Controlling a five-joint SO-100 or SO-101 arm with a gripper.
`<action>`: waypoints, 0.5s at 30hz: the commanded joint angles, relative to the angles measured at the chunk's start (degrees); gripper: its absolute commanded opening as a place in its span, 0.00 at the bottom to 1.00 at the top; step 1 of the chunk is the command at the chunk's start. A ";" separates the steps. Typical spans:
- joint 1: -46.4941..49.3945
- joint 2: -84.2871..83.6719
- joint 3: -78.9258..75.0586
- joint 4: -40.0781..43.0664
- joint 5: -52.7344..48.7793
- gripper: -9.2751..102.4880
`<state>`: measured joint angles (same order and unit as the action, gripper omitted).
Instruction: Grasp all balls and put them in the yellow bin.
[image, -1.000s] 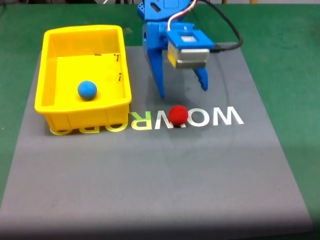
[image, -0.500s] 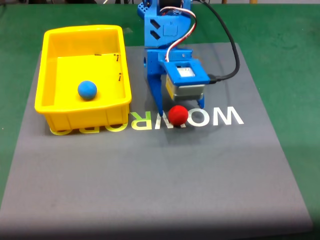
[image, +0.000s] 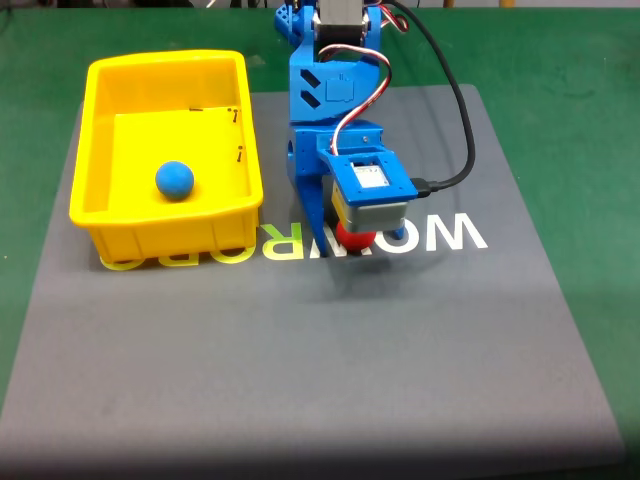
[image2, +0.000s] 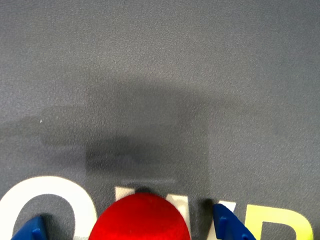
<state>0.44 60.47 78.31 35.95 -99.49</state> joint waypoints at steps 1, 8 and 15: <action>-0.70 0.35 -3.60 -1.23 -0.18 0.41; -0.79 -0.44 -3.69 -1.23 -0.35 0.39; -0.79 -0.26 -3.69 -0.79 -0.44 0.15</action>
<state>-0.97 59.77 77.61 35.95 -99.49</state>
